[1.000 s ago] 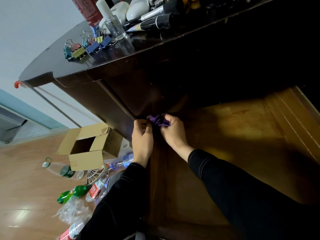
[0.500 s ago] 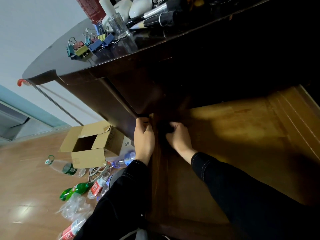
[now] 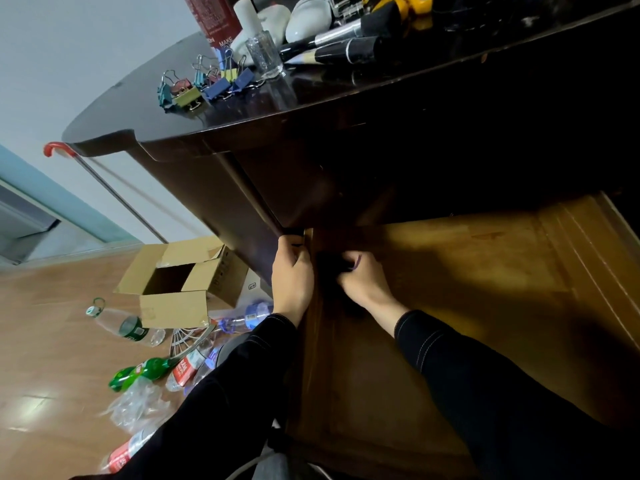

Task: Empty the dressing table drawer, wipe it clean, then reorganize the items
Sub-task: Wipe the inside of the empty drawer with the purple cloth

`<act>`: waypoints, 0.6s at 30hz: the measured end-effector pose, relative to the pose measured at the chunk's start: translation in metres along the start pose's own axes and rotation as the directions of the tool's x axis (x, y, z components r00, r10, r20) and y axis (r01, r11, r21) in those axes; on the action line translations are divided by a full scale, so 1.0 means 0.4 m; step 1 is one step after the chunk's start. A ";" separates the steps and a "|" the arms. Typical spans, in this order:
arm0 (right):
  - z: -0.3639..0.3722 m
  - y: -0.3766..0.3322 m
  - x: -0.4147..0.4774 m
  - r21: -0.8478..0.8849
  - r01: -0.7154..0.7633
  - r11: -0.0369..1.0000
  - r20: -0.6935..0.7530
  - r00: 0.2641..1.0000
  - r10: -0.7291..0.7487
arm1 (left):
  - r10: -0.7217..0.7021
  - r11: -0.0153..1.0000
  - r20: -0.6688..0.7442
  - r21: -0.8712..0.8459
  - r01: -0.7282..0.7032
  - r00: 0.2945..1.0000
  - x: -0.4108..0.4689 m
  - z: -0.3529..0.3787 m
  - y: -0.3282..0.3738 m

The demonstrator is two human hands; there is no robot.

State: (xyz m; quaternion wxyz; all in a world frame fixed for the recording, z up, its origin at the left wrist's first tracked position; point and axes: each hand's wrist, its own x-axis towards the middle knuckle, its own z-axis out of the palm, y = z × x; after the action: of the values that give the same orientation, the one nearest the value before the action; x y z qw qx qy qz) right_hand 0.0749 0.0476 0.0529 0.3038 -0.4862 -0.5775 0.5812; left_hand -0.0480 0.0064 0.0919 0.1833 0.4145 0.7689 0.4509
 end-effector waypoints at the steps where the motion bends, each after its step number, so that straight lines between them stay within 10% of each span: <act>1: 0.007 -0.010 0.002 0.024 0.058 0.998 -0.031 0.998 -0.057 | 0.004 1.000 0.000 0.008 -0.004 1.000 0.001 0.000 -0.001; 5: 0.030 -0.004 -0.028 0.090 0.201 0.975 -0.042 0.979 -0.198 | -0.011 1.000 -0.010 0.008 0.011 1.000 0.006 0.001 -0.003; 10: -0.006 0.015 -0.007 -0.010 -0.085 0.996 0.080 0.993 0.086 | -0.001 1.000 -0.013 0.008 0.001 1.000 0.007 0.004 -0.003; 18: 0.016 0.020 -0.050 0.038 0.112 0.993 0.059 0.992 -0.114 | -0.016 1.000 -0.025 -0.018 0.016 1.000 0.005 0.004 -0.005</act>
State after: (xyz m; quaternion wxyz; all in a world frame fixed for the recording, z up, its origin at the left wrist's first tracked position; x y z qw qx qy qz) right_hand 0.0775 0.0257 0.0486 0.3267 -0.4293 -0.6031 0.5876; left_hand -0.0489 0.0085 0.0896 0.1807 0.4009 0.7704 0.4617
